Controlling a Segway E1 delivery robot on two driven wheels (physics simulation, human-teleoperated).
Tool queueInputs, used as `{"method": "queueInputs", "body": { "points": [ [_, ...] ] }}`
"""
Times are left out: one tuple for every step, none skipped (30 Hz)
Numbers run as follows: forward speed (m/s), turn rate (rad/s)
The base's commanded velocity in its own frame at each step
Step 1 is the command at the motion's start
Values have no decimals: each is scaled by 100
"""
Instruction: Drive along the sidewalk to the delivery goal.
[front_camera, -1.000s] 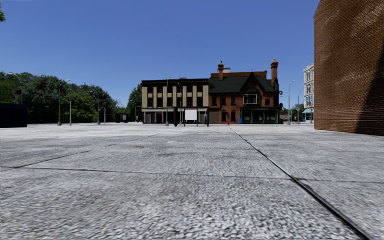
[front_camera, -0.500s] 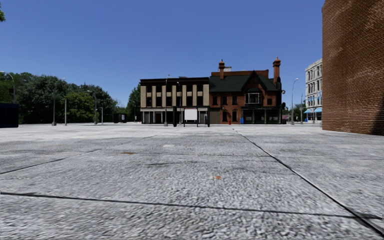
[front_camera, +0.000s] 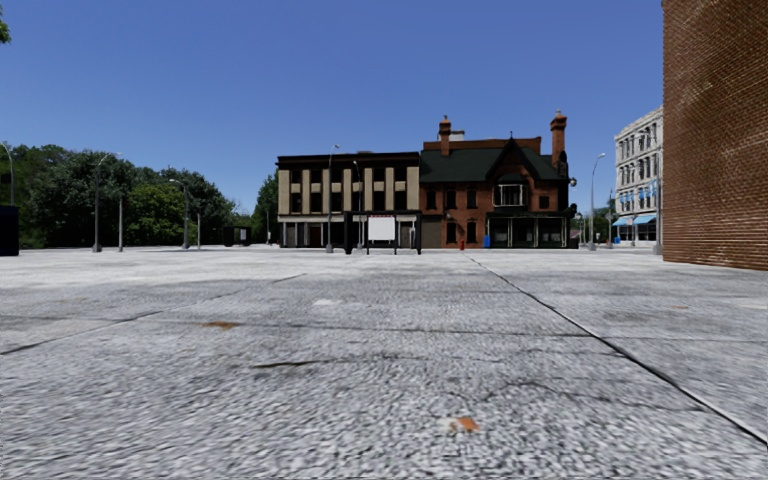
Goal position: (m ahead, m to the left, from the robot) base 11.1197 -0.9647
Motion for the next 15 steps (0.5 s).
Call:
{"method": "queueInputs", "body": {
  "points": [
    [200, 0],
    [200, 0],
    [200, 0],
    [200, 0],
    [200, 0],
    [200, 0],
    [200, 0],
    [200, 0],
    [200, 0],
    [200, 0],
    [200, 0],
    [200, 0],
    [200, 0],
    [200, 0],
    [200, 0]
  ]
}}
